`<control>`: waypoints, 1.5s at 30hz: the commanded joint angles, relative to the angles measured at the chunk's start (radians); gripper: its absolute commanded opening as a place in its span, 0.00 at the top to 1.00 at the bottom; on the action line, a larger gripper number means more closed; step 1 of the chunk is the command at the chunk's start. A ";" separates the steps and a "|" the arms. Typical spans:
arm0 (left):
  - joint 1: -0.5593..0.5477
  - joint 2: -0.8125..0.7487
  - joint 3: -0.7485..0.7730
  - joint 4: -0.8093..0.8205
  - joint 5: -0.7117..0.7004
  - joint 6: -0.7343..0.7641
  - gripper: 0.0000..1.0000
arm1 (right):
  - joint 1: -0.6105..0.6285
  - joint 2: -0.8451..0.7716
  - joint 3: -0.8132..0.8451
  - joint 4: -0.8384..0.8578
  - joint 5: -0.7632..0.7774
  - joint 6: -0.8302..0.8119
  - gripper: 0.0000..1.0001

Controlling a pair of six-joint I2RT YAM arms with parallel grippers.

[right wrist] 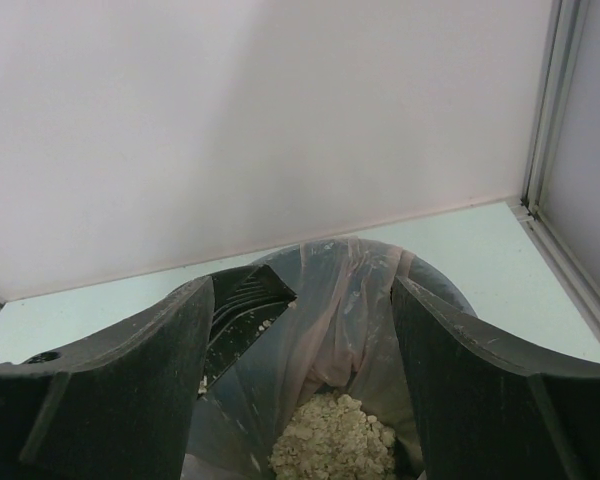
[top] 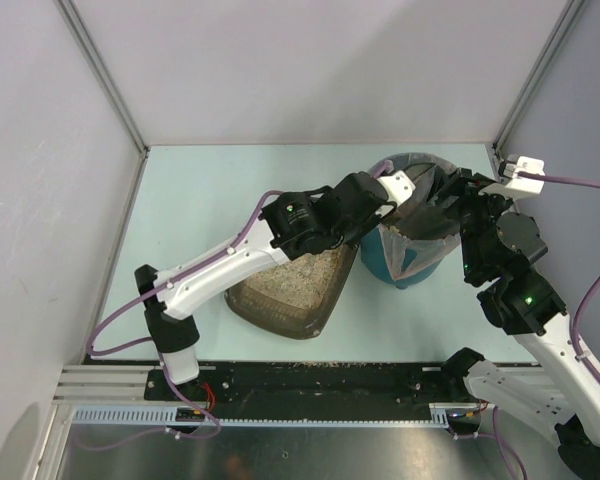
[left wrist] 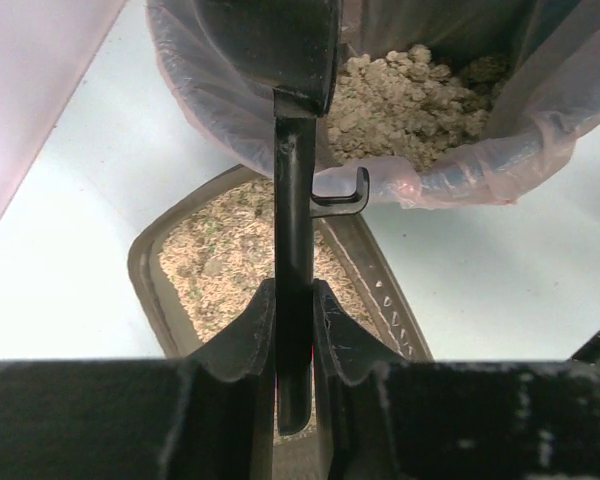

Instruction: Clean the litter box

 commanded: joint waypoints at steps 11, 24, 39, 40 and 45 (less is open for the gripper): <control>-0.037 0.010 0.003 0.008 -0.212 0.127 1.00 | 0.004 -0.021 0.003 0.004 0.028 0.021 0.24; -0.031 0.008 0.071 0.010 -0.120 0.056 1.00 | 0.002 -0.020 0.004 0.004 0.031 0.019 0.24; 0.052 -0.092 0.093 0.016 0.062 -0.226 1.00 | 0.002 -0.020 0.003 -0.028 0.043 0.036 0.24; 0.064 -0.106 0.079 0.017 0.081 -0.247 1.00 | 0.002 -0.020 0.003 -0.031 0.043 0.042 0.23; 0.145 -0.226 -0.074 0.017 0.167 -0.372 1.00 | 0.002 -0.009 0.004 -0.043 0.037 0.058 0.24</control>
